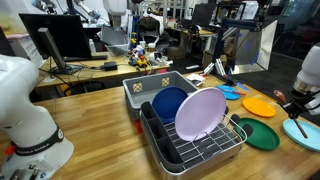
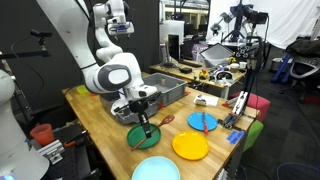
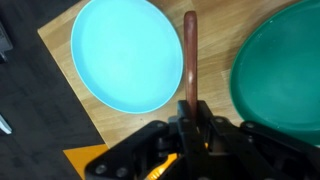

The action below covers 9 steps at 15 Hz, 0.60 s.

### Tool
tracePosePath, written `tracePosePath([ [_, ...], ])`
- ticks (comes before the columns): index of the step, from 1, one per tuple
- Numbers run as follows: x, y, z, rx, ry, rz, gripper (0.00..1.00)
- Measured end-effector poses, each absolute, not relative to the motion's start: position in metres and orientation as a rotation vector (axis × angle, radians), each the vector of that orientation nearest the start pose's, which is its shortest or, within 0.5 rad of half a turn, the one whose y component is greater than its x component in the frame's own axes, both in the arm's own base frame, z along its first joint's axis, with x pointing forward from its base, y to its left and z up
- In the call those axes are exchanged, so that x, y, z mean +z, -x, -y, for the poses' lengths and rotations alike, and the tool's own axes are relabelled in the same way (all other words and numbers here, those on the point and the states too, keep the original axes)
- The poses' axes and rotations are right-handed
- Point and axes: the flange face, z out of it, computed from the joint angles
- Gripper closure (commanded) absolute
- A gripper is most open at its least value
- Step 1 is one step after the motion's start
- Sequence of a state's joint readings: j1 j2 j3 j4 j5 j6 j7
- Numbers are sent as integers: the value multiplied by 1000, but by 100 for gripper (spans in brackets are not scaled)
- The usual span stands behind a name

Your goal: Move the wooden spoon to the green plate

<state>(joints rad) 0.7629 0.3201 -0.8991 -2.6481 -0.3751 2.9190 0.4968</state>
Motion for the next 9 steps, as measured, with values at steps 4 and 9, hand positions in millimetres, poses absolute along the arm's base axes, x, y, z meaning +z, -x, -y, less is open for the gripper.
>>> tracePosePath([
  [4,176,-417,29,-25,3525,-154,89],
  [9,179,-416,27,13,3523,-125,89],
])
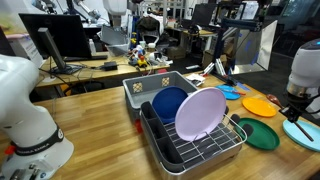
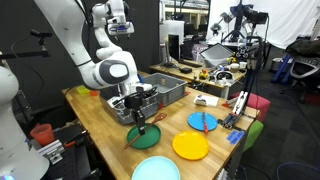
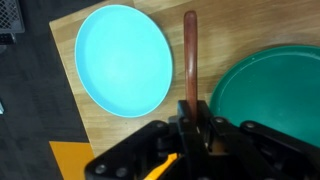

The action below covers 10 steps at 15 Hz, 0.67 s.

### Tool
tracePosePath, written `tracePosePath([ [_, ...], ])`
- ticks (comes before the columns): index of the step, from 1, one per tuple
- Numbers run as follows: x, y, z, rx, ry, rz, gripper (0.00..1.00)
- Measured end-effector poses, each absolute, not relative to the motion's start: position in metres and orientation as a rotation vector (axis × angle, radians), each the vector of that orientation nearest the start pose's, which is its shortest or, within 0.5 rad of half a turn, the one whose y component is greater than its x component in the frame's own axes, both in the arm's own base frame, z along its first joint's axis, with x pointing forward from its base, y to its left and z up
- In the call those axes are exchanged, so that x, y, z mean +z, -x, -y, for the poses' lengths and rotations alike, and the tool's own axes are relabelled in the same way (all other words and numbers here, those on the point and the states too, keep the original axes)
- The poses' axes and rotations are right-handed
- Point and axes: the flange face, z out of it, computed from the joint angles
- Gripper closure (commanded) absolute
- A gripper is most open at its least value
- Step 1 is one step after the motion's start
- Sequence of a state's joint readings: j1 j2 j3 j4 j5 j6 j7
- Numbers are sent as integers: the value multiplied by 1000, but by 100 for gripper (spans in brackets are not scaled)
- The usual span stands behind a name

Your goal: Move the wooden spoon to the green plate

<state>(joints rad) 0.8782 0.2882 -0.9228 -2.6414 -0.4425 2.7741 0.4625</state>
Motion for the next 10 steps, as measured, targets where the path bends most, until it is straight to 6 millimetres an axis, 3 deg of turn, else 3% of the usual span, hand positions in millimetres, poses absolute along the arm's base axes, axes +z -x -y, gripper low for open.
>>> tracePosePath([
  [2,179,-416,27,14,3523,-123,89],
  [3,179,-416,27,15,3523,-123,97],
  [6,179,-416,24,7,3521,-109,97],
  [10,186,-431,-7,-86,3522,145,97],
])
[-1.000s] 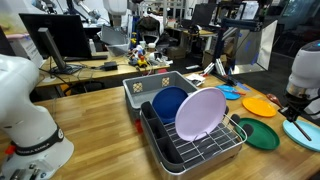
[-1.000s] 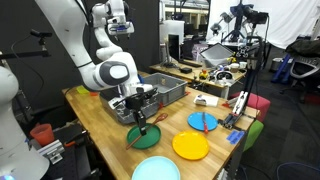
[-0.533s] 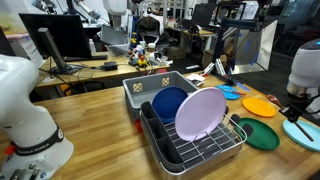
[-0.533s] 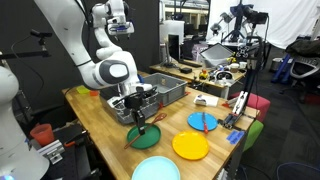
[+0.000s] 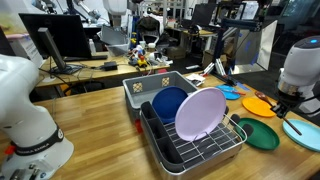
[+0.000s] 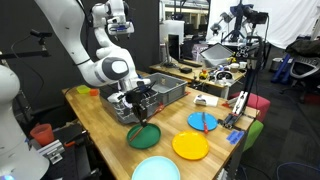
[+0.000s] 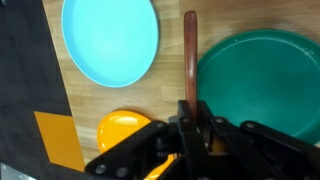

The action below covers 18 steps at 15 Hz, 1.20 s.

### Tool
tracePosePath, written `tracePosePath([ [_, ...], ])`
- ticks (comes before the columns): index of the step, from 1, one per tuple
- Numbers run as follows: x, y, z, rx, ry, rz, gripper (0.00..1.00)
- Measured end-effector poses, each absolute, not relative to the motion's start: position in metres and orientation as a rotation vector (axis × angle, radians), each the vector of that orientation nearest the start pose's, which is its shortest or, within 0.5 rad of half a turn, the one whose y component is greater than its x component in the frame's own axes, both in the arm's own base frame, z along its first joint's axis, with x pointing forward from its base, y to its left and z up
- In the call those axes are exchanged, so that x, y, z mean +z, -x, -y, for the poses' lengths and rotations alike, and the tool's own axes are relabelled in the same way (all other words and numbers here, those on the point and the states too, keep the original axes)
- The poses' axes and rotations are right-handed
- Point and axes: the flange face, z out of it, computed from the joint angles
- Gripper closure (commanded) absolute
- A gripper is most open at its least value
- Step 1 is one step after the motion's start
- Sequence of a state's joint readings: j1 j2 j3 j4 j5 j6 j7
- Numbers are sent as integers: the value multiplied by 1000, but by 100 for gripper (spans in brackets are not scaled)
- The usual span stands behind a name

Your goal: Move the wooden spoon to the green plate

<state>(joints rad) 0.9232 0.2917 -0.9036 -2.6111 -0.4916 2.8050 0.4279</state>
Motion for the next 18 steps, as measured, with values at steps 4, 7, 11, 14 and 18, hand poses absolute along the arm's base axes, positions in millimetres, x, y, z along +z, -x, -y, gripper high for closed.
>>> tracePosePath([
  [4,190,-444,-50,-141,3493,480,97],
  [7,188,-453,-69,-169,3462,665,97],
  [11,169,-459,-67,-173,3444,797,97],
  [14,149,-460,-59,-154,3427,806,97],
  [18,124,-456,-55,-123,3389,820,97],
])
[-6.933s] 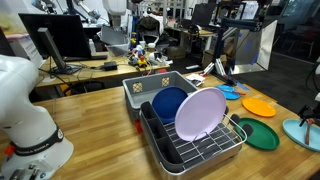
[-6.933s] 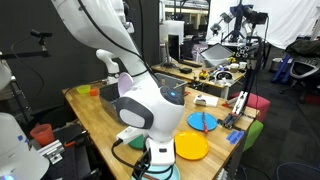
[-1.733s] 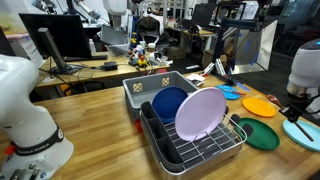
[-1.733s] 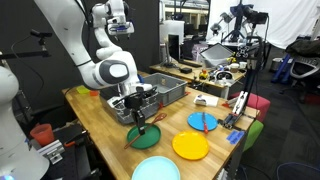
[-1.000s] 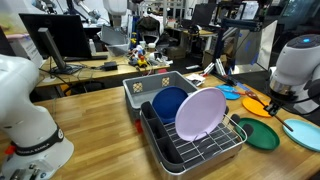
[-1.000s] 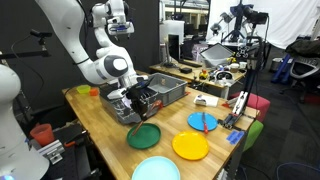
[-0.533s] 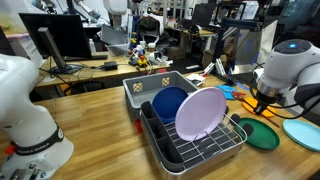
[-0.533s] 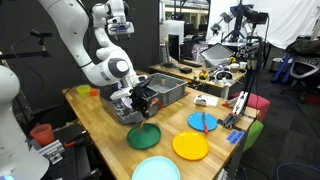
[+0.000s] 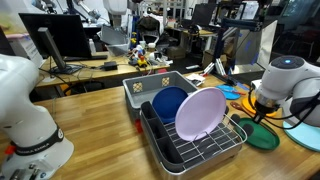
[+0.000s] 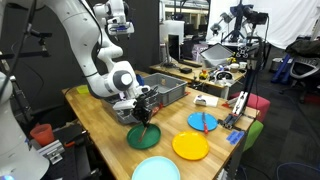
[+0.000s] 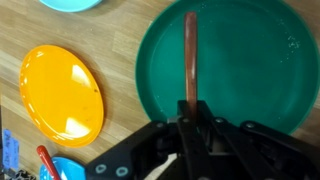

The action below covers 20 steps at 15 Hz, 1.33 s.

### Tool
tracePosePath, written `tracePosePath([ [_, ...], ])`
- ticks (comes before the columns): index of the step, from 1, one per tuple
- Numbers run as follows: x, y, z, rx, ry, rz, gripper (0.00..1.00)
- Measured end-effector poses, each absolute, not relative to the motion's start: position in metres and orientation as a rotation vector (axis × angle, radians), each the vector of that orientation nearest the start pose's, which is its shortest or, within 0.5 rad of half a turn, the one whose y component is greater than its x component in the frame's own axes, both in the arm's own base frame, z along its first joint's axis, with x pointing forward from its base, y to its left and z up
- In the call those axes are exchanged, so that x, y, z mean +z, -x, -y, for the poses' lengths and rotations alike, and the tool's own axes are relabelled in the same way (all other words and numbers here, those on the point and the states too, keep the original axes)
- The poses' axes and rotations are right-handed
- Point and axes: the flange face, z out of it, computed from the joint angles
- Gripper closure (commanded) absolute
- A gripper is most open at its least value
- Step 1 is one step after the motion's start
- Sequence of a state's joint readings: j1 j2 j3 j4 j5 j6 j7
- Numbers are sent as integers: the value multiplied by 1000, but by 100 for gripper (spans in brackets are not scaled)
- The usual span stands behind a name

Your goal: Move the wooden spoon to the green plate

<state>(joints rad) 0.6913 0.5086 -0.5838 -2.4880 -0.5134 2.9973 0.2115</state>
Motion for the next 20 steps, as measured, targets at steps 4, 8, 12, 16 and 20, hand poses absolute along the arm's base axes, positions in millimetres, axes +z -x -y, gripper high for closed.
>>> tracePosePath([
  [4,109,-452,-54,-79,3372,879,97],
  [8,100,-448,-49,-28,3361,950,97],
  [12,92,-445,-49,7,3347,990,97],
  [16,91,-448,-52,2,3342,1009,80],
  [20,94,-454,-54,-23,3343,1012,42],
])
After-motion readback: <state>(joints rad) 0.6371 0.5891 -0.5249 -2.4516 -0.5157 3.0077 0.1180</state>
